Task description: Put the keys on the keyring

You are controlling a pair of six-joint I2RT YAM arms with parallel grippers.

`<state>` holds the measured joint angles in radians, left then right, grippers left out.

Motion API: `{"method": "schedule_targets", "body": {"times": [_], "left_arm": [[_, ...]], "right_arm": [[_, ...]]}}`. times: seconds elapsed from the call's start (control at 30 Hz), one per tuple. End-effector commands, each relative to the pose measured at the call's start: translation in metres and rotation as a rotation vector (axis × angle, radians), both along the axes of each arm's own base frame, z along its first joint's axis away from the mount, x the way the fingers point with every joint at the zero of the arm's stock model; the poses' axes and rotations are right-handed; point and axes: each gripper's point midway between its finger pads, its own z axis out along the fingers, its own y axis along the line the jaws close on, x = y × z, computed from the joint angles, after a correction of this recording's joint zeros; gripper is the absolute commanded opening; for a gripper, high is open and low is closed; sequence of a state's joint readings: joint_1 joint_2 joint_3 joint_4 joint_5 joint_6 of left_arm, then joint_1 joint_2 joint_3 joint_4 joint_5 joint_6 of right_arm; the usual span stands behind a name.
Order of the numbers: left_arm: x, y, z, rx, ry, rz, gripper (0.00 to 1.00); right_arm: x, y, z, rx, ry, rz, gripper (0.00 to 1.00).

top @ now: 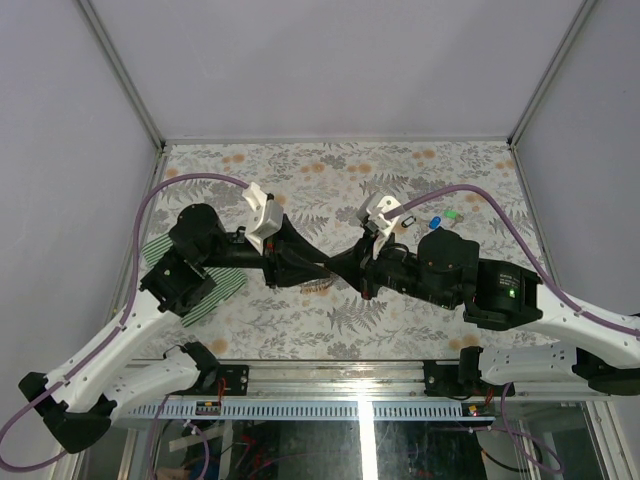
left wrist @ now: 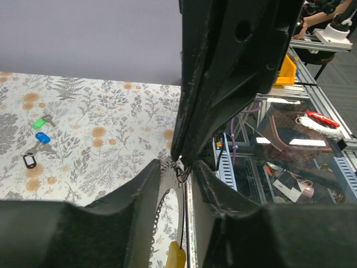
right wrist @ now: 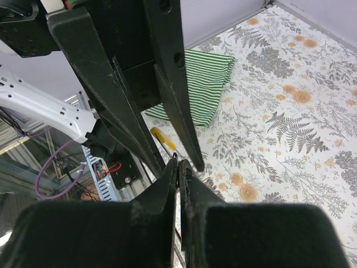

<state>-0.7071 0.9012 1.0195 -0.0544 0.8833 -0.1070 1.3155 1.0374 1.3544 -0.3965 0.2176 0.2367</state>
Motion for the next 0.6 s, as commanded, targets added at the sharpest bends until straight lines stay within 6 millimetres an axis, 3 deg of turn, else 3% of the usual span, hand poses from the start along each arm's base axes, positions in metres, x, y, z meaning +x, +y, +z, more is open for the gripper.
{"method": "schedule_targets", "body": {"times": [0.0,0.1,0.23,0.3,0.37,0.57], "left_arm": [[-0.0067,-0.0007,0.0194,-0.044,-0.063,-0.023,0.25],[-0.0082,-0.0010,0.0173,-0.041,-0.059,-0.028,0.27],[-0.0090,0.0005,0.0147,-0.036,-0.056,-0.022,0.48],[-0.0087,0.0010,0.0143,-0.035,-0.058,-0.019,0.50],[-0.0087,0.0013,0.0137,-0.032,-0.059,-0.017,0.48],[-0.0092,0.0017,0.0147,-0.030,-0.061,-0.019,0.27]], "right_arm": [[-0.0023,0.0032,0.0398,0.134,-0.021,0.007,0.00],[-0.0028,0.0016,0.0414,0.146,-0.020,0.006,0.00],[-0.0041,-0.0008,0.0446,0.161,-0.023,0.010,0.00],[-0.0044,-0.0021,0.0455,0.164,-0.026,0.010,0.00],[-0.0049,-0.0028,0.0454,0.167,-0.026,0.012,0.00],[-0.0045,-0.0036,0.0439,0.165,-0.026,0.008,0.00]]}}
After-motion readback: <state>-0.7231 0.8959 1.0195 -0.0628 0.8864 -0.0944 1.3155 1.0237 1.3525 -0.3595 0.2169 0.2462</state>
